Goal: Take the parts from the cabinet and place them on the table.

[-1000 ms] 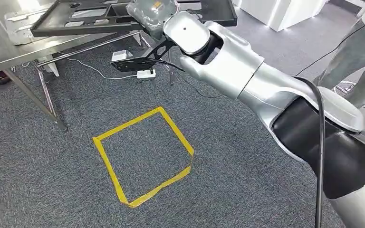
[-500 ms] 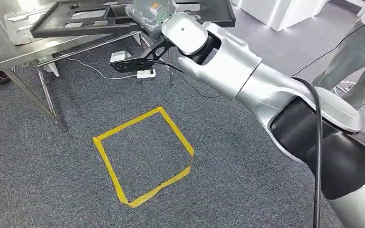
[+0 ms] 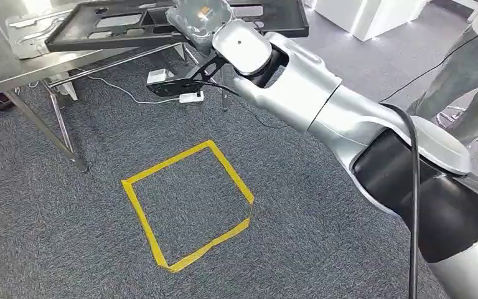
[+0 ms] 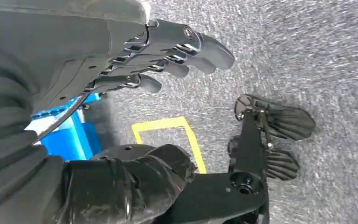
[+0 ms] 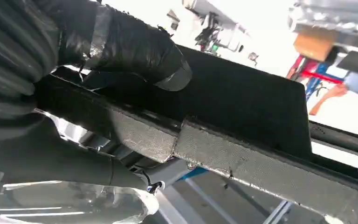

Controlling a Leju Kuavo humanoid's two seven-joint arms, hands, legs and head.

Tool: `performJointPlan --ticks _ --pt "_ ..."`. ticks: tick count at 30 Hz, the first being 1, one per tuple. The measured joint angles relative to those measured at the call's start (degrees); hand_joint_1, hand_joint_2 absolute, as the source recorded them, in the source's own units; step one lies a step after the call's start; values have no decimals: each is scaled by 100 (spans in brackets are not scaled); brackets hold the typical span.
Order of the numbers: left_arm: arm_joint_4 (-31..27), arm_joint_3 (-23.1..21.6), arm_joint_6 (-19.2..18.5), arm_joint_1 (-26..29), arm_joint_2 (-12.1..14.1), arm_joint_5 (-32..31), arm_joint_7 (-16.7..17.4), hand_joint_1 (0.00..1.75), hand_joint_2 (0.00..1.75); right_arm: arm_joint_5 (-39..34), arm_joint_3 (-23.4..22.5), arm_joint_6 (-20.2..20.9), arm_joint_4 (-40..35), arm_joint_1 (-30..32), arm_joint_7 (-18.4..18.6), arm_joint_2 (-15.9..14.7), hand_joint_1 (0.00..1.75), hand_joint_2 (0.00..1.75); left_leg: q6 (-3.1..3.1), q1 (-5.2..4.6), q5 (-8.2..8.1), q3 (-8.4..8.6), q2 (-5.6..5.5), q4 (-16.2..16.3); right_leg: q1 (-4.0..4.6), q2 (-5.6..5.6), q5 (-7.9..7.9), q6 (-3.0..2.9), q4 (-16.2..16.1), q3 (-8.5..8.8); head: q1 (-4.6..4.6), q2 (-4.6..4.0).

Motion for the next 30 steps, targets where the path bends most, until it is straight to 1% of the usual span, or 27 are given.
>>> performJointPlan --ticks 2,6,10,11,12,13,14,15,16,17,18,19,20,21,22,23,24,25,26,27,28,29,30 --pt "0 2 -20 0 0 13 -44 0 175 63 0 -63 0 0 85 -2 175 175 7 -26 -10 -3 0 13 -9 2 1 5 -10 5 -2 0" --pt "0 7 -55 1 2 11 -86 0 175 125 0 -107 0 -4 208 -2 175 175 24 -37 -22 -3 0 21 -18 2 -3 15 -10 7 -4 0" --pt "0 9 -50 -1 2 -7 -103 0 175 186 0 -109 0 -4 221 -7 175 175 66 -57 -32 5 0 20 -42 5 -2 63 -41 26 -4 0" --pt "0 9 -46 -2 -2 -13 -109 0 175 186 0 -94 -6 -6 221 -17 175 175 101 -13 -6 54 6 -55 -20 8 -11 90 -52 48 -2 0" --pt "0 9 -42 7 -9 -24 -138 0 175 186 0 -61 -11 0 221 -77 175 175 111 18 21 124 26 -128 -27 -6 -56 114 13 30 11 0" --pt "0 9 -39 4 -18 -46 -171 0 175 186 0 -15 -35 -5 227 -123 175 175 127 18 22 160 24 -156 -27 -17 -190 140 209 -48 13 0" --pt "0 9 -26 -1 -26 -85 -212 0 175 186 0 48 -89 -4 238 -183 175 175 139 19 17 176 34 -159 -43 -18 -407 159 612 -242 17 0" --pt "0 9 -13 -5 -39 -118 -232 0 175 184 0 111 -155 17 241 -249 175 175 147 18 10 183 37 -154 -65 -18 -599 179 1082 -477 9 0" --pt "0 9 4 -7 -63 -140 -247 0 175 177 0 178 -227 61 247 -341 175 175 155 19 -3 188 34 -150 -87 -22 -719 199 1487 -703 15 0" --pt "0 9 35 -1 -77 -153 -256 0 175 175 0 227 -286 105 251 -432 175 175 148 25 -13 192 24 -141 -111 -25 -702 211 1637 -812 17 0" --pt "0 9 55 9 -96 -171 -256 0 175 175 0 256 -341 151 256 -505 175 175 130 35 -30 196 10 -127 -130 -31 -558 228 1513 -783 15 0" --pt "0 9 65 17 -112 -177 -256 0 175 175 0 264 -395 177 262 -559 175 175 109 47 -52 199 -3 -101 -150 -32 -336 240 1179 -642 20 0" --pt "0 9 76 19 -123 -175 -256 0 175 175 0 266 -441 179 267 -616 175 175 82 56 -82 201 -7 -70 -170 -31 -84 252 703 -420 20 0" --pt "0 9 81 19 -138 -177 -254 0 175 175 0 264 -488 175 278 -662 175 175 40 66 -120 200 -16 -25 -186 -27 136 259 198 -172 20 0" --pt "0 9 96 18 -142 -177 -236 0 175 175 0 256 -523 175 291 -706 175 175 -10 49 -153 168 -17 0 -156 8 24 250 77 -62 13 0" --pt "0 7 114 6 -142 -177 -208 0 175 175 0 245 -575 180 291 -708 175 175 -38 41 -169 163 -13 33 -147 14 73 178 36 -84 -5 0" --pt "0 7 122 2 -151 -177 -195 0 175 170 0 236 -588 206 286 -723 175 175 -64 52 -154 166 -7 18 -120 14 69 158 46 -87 7 0" --pt "0 7 138 3 -160 -177 -171 0 175 170 0 232 -599 228 286 -739 175 175 -87 64 -148 174 -10 -20 -102 10 58 121 55 -88 4 0" --pt "0 4 149 4 -168 -177 -149 0 175 170 0 234 -610 235 284 -754 175 175 -119 68 -154 182 -15 -13 -110 3 74 79 27 -83 9 0" --pt "0 4 157 7 -173 -177 -136 0 175 168 0 232 -636 239 284 -758 175 175 -142 74 -210 137 16 22 -138 -12 89 35 -6 -53 2 0" --pt "0 2 162 11 -181 -177 -118 0 175 168 0 229 -658 237 284 -769 175 175 -160 70 -330 79 115 214 -134 -22 80 7 -19 -34 -9 0" --pt "0 2 173 5 -184 -179 -118 0 175 168 0 225 -673 237 284 -778 175 175 -178 69 -521 -98 152 595 -126 -37 72 -26 -21 -25 -9 0" --pt "0 2 177 2 -186 -179 -116 0 175 166 0 225 -678 250 278 -783 175 175 -189 71 -710 -330 164 1068 -110 -45 67 -38 -19 -18 -9 0"
